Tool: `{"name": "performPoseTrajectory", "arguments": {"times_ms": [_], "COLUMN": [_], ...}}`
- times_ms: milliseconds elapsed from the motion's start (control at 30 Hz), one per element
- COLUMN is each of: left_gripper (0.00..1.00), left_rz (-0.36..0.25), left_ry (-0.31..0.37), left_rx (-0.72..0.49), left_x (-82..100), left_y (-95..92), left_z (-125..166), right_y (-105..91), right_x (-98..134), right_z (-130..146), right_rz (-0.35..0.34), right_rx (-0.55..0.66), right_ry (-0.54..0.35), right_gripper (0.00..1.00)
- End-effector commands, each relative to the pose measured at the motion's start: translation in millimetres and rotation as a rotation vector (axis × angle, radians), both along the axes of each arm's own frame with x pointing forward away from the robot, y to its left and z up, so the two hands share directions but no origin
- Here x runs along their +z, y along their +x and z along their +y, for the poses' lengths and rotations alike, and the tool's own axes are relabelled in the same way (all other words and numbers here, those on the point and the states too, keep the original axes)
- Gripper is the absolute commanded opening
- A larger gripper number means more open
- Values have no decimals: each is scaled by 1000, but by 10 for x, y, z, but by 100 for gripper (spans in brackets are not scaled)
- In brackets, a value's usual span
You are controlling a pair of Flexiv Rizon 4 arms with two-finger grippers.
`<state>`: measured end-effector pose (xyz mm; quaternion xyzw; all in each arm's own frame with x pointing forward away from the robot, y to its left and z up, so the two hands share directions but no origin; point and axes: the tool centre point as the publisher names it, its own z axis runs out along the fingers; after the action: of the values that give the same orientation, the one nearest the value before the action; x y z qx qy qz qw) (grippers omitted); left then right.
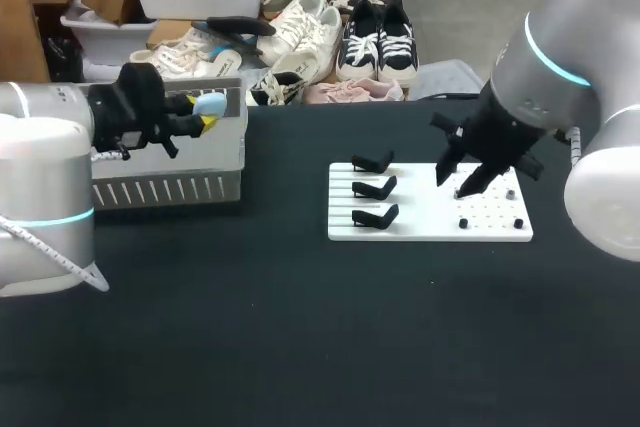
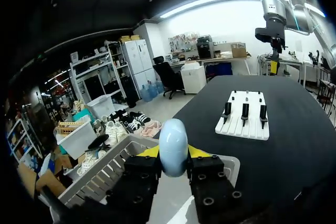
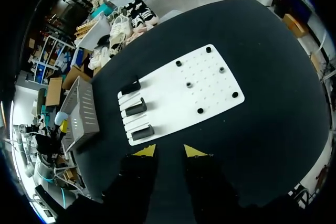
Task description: Pick up each earbud case from the left stands, insert the matching earbuds, close the lid, and place the case in the box.
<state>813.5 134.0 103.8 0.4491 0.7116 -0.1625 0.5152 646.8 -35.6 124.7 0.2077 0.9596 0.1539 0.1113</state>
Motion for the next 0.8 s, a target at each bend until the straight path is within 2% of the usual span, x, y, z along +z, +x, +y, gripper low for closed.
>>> {"name": "performPoseTrajectory", "arguments": {"times_ms": [33, 300, 333, 367, 400, 433, 600, 700, 800], "left_gripper": [0, 0, 29, 48, 90, 100, 100, 100, 100], "left_rz": [19, 93, 109, 117, 128, 128, 118, 90, 94], "left_ry": [1, 6, 3, 3, 4, 4, 2, -6, -9], "left_rx": [7, 19, 26, 25, 26, 26, 21, -2, -33], "left_x": [-99, -287, -335, -353, -376, -382, -320, -189, -73], "left_y": [-3, 102, 130, 142, 160, 166, 189, 166, 129], "left_z": [101, 235, 260, 269, 278, 282, 279, 214, 87], "right_y": [24, 20, 16, 12, 10, 9, -5, -9, -9], "right_x": [-13, -16, -18, -19, -19, -19, -5, 29, 85], "right_z": [78, 148, 153, 156, 158, 158, 144, 130, 100], "right_rz": [10, 20, 22, 23, 24, 24, 17, -3, -31], "right_rx": [-3, -5, -5, -6, -6, -7, -10, -5, 3], "right_ry": [-11, -15, -15, -15, -16, -16, -13, -12, -13], "right_gripper": [27, 27, 27, 27, 27, 27, 28, 28, 29]}}
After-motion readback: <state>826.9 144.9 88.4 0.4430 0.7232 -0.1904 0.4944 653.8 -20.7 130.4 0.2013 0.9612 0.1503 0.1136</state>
